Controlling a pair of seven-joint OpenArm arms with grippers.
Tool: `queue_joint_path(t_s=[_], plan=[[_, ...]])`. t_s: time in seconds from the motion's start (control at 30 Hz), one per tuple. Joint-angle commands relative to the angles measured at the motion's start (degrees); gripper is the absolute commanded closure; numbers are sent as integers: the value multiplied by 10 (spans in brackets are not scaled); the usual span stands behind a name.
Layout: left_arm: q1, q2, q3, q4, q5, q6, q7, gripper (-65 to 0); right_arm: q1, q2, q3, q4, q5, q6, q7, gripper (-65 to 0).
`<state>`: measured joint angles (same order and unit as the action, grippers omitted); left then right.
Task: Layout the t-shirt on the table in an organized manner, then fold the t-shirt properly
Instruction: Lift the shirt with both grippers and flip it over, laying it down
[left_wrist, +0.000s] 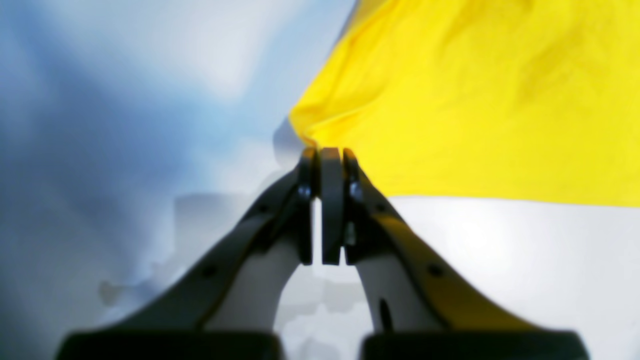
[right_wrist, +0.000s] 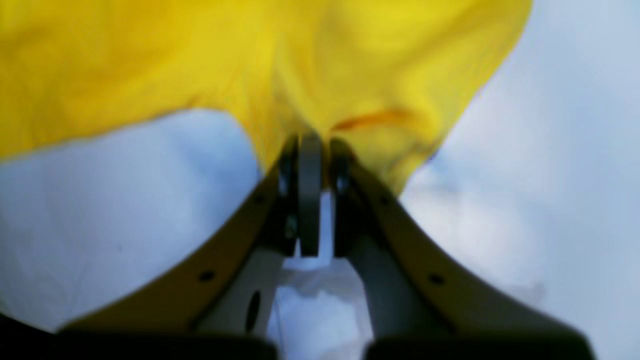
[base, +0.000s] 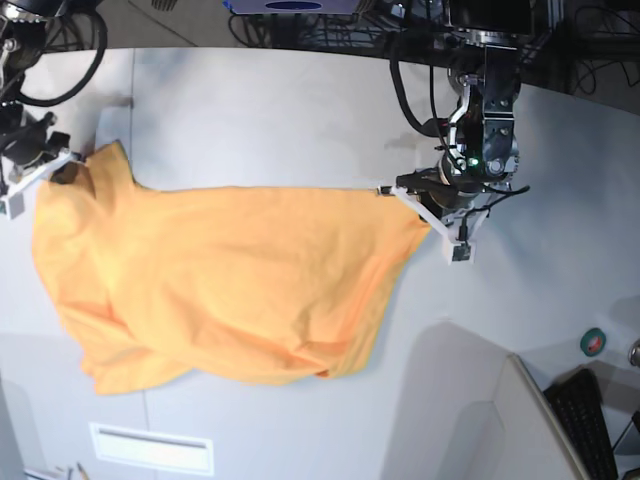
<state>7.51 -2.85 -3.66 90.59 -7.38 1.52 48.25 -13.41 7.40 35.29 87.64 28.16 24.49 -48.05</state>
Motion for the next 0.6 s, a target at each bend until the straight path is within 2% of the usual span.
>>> queue_joint_path(t_s=[0.0,0.33,0.43,0.5,0.57], plan=[[-2,0,-1,-3,1,2,-5,0,0,11,1,0,8,1,17,0],[13,0,-2,-19,-3,2,-3,0,-22,10,3,-5,8,1,24,0],[30,0,-2,-18,-3,2,-3,-273,-28,10,3,-4,8,1,24,-12],[41,0,-7,-11,-3,2,-4,-420,-38,10,3,3,11,1,24,-168],[58,3,-42,13,-3,2,-5,-487,-51,9,4,25,11,1,26,-267]])
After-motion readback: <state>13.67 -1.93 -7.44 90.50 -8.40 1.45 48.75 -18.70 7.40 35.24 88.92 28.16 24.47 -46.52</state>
